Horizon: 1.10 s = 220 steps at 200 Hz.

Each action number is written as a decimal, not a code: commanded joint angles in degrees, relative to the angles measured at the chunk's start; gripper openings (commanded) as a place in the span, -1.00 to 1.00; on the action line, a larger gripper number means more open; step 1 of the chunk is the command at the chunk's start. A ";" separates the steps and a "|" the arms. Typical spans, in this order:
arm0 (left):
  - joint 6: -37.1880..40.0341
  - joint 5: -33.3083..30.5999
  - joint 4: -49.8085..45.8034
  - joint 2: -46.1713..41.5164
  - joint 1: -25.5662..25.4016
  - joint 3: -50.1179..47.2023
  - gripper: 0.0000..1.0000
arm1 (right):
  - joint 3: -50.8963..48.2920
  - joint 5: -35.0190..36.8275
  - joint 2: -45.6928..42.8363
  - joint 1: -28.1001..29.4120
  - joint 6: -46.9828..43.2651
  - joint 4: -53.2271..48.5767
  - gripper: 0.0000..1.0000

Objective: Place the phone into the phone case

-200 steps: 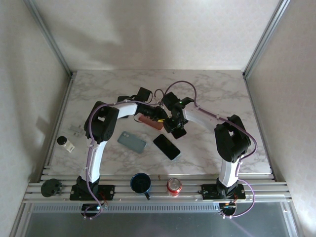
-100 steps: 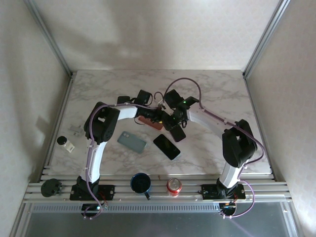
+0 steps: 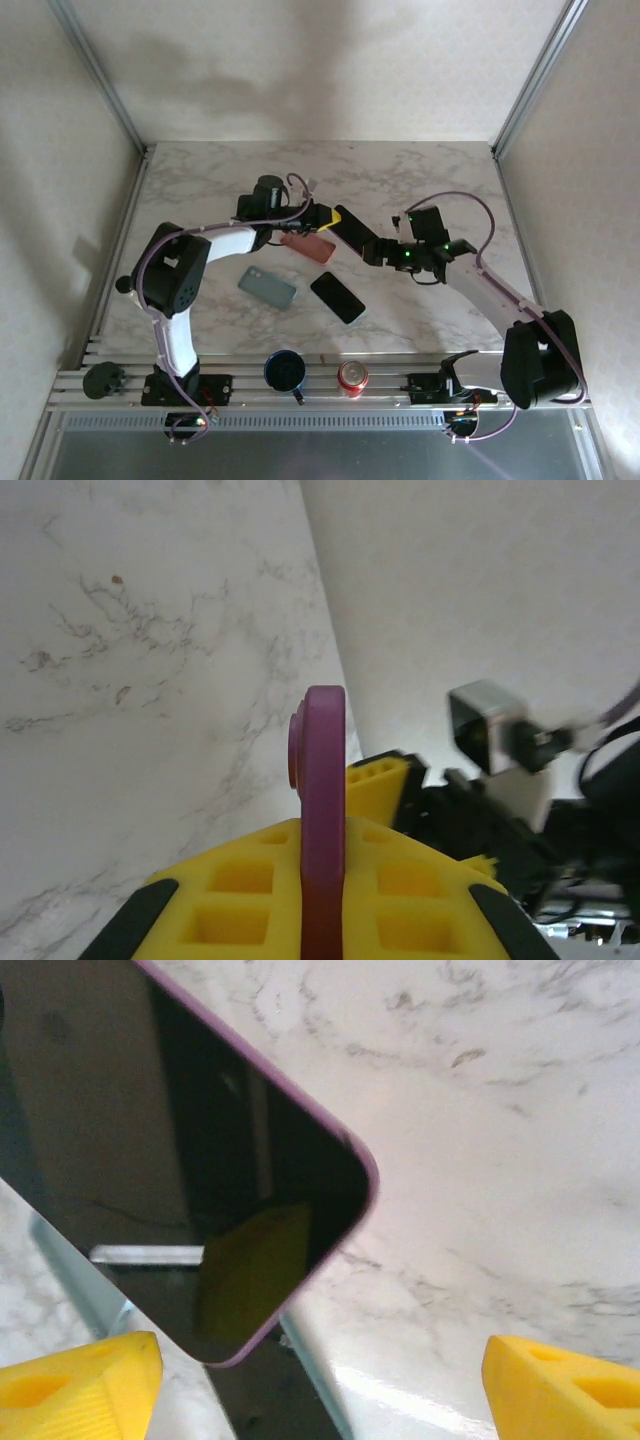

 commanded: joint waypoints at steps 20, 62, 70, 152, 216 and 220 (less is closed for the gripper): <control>-11.18 -5.63 13.47 -5.16 0.47 -6.35 -1.00 | -8.21 -13.82 -1.06 -2.81 13.33 23.65 0.67; -17.66 -5.30 22.26 -5.28 0.10 -9.95 -1.00 | -11.02 -17.88 0.91 -2.75 18.31 35.51 0.45; -18.05 -5.31 22.99 -5.19 -0.05 -10.30 -1.00 | -11.05 -18.76 1.39 -2.87 18.93 36.80 0.39; -19.85 -5.38 25.13 -3.79 -1.64 -10.48 -1.00 | -9.37 -20.50 5.59 -2.88 22.61 43.44 -0.07; -20.65 -4.45 26.14 -3.07 -1.69 -10.64 -1.00 | -8.67 -20.04 7.07 -2.91 23.49 44.73 0.04; -20.58 -4.33 26.14 -3.08 -1.70 -10.70 -1.00 | -8.67 -19.96 7.05 -2.96 23.49 44.77 0.04</control>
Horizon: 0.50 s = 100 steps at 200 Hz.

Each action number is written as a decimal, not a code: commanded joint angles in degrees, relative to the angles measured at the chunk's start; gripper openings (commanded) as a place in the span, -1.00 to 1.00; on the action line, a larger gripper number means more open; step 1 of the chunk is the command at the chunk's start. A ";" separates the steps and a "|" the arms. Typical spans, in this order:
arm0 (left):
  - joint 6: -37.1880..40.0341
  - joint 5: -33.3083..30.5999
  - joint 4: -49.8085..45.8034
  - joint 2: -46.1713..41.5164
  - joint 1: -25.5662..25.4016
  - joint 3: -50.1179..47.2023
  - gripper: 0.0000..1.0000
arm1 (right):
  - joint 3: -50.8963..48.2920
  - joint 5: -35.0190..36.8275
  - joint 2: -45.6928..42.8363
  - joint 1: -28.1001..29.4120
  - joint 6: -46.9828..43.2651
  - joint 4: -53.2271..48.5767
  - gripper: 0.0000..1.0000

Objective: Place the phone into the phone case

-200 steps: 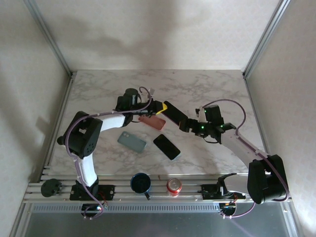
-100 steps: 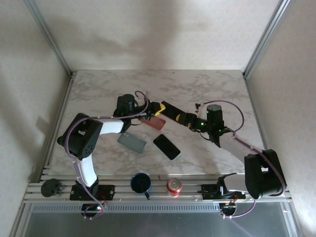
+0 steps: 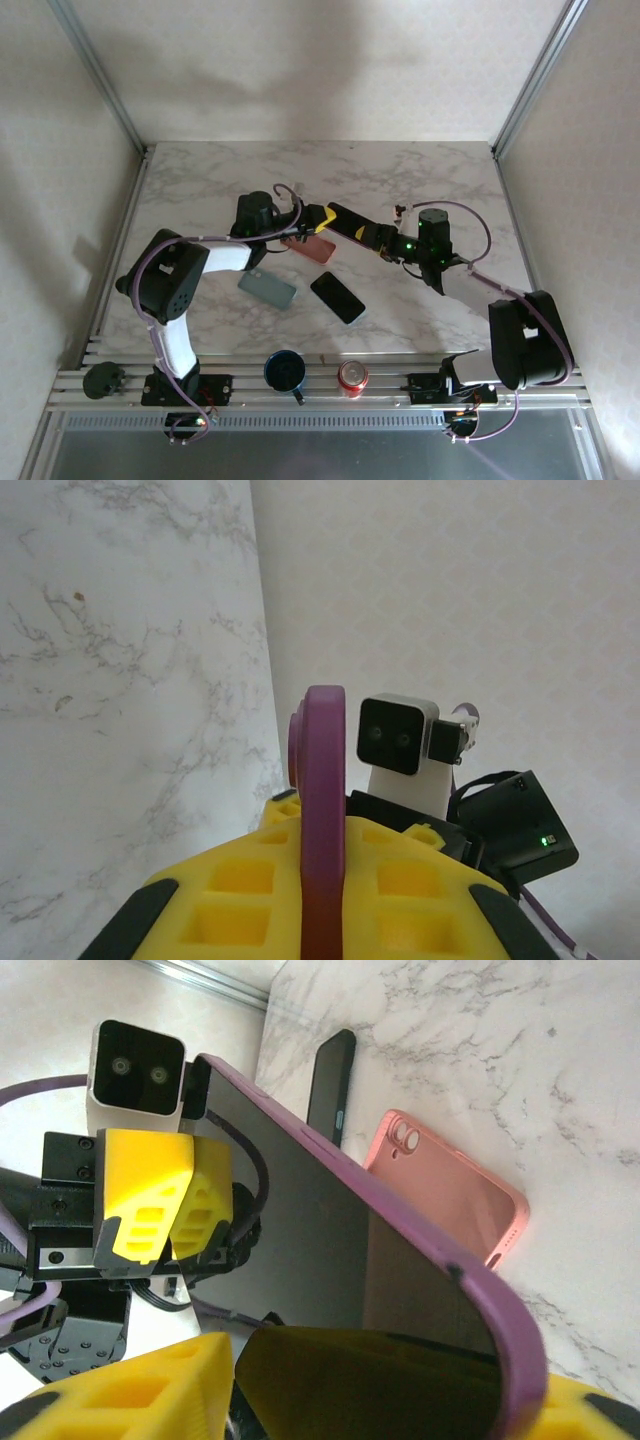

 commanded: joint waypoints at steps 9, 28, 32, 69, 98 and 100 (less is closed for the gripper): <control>-1.33 2.38 5.10 -0.28 -0.74 -0.13 -1.00 | 1.40 0.36 0.81 0.04 0.02 1.90 0.04; -1.24 2.40 5.07 -0.33 -0.70 -0.23 -1.00 | 1.49 0.44 0.94 -0.19 0.39 2.29 0.02; -1.17 2.42 5.02 -0.32 -0.70 -0.30 -1.00 | 1.41 0.50 0.87 -0.23 0.39 2.29 0.02; -1.00 2.33 4.99 -0.16 -0.65 -0.39 -1.00 | 0.85 0.43 -0.04 -1.26 1.20 3.22 -0.15; -0.89 2.48 4.92 0.25 -0.61 -0.22 -1.00 | 1.30 -0.29 -0.47 -1.23 0.62 1.87 -0.56; -0.89 2.50 4.89 0.28 -0.63 -0.22 -1.00 | 1.38 -0.25 -0.52 -1.21 0.58 1.70 -0.59</control>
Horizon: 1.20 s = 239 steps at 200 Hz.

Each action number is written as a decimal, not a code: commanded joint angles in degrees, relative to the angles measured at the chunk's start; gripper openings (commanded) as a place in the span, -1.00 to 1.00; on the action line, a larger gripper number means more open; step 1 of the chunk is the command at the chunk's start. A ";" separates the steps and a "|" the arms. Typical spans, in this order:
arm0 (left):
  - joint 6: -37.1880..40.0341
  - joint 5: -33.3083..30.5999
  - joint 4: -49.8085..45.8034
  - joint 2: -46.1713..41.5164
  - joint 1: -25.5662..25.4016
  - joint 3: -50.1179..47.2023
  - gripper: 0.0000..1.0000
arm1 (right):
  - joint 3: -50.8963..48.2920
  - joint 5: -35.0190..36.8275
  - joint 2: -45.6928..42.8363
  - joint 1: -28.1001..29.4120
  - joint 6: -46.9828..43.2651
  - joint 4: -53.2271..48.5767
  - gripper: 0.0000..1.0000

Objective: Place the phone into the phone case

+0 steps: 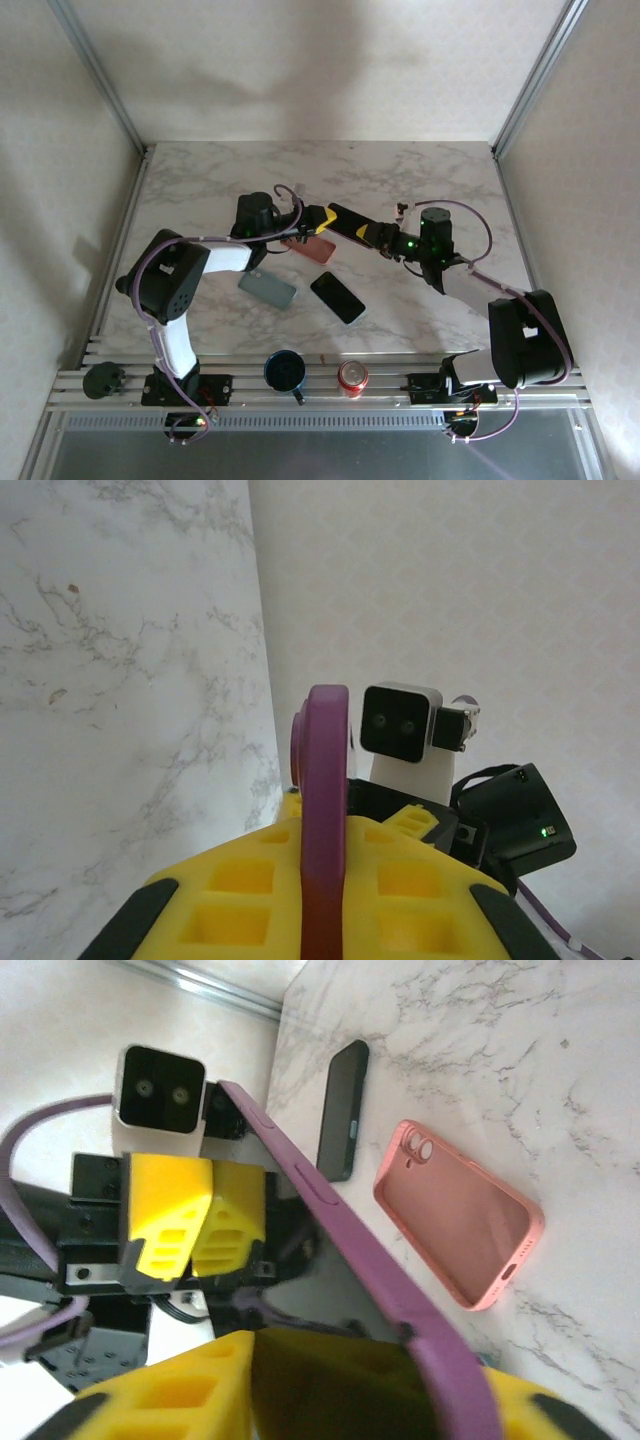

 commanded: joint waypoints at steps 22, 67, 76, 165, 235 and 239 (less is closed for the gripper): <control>-0.36 2.35 3.74 0.59 -0.50 0.33 -1.00 | 1.31 0.87 -1.62 -0.27 -2.56 -2.07 -0.93; 0.23 0.37 3.16 1.43 0.10 0.84 -0.59 | 1.39 1.44 -4.95 -0.24 -4.03 -7.11 -1.00; 0.25 -0.02 3.35 1.80 0.28 1.28 -0.52 | 1.57 1.59 -5.52 -0.28 -4.04 -8.30 -1.00; -0.66 -0.94 7.26 5.52 4.97 3.21 -0.39 | 2.26 7.28 -14.44 3.06 -4.98 -18.82 -1.00; 24.51 -10.10 -23.14 -0.74 15.15 4.75 -0.39 | 7.85 14.51 -6.37 12.44 -3.41 -18.98 -1.00; 27.06 -11.86 -26.61 -1.04 15.19 5.47 -0.39 | 8.37 14.92 -5.45 13.03 -3.06 -18.38 -1.00</control>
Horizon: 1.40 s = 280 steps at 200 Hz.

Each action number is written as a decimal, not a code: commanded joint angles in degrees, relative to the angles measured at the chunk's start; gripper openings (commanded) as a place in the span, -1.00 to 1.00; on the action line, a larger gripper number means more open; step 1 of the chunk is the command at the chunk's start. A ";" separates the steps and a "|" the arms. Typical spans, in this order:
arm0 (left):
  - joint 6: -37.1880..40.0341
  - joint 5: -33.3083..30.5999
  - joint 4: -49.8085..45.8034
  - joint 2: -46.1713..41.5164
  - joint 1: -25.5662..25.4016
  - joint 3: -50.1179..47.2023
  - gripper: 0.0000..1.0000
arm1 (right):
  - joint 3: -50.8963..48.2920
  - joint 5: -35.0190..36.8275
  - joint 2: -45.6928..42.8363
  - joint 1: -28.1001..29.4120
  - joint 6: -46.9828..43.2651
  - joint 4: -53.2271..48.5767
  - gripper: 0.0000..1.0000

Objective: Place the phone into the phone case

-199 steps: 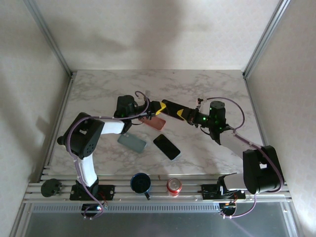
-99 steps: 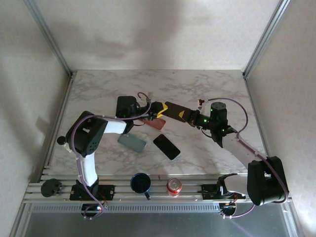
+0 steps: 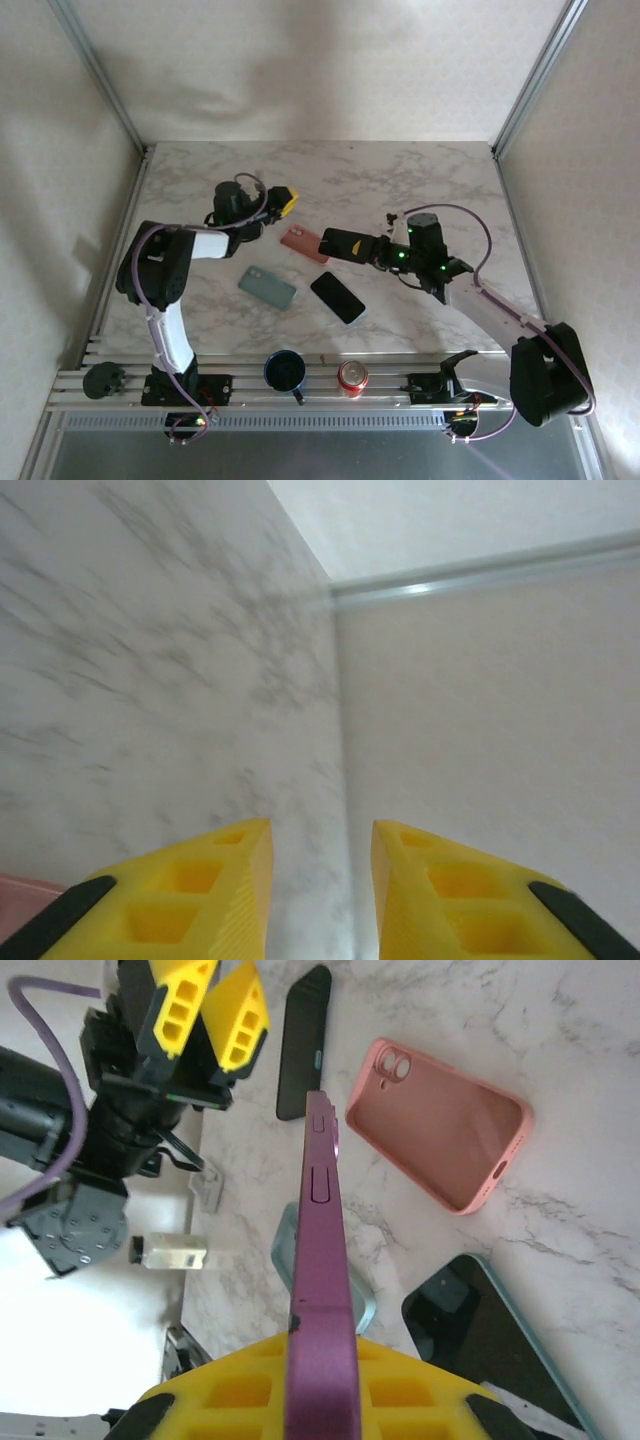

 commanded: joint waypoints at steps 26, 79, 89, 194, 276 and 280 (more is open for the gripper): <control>26.96 -15.77 -31.83 -3.23 0.70 6.49 -0.36 | 8.06 6.37 10.53 5.85 3.86 7.49 -1.00; 33.47 -17.22 -36.05 2.56 0.57 9.74 -0.38 | 13.45 12.65 22.97 10.18 9.55 14.11 -1.00; 33.71 -16.66 -35.62 3.60 0.57 9.86 -0.38 | 14.19 13.47 24.42 10.84 10.25 14.97 -1.00; 33.85 -16.02 -34.82 6.60 -1.99 9.24 -0.40 | 13.97 15.95 31.55 11.58 17.80 24.94 -1.00; 32.28 -17.36 -34.83 5.22 -3.65 6.64 -0.41 | 8.99 17.03 32.73 11.55 25.28 26.85 -1.00; 32.10 -17.34 -34.62 5.01 -3.65 6.34 -0.41 | 8.57 17.11 32.61 11.50 25.55 27.03 -1.00</control>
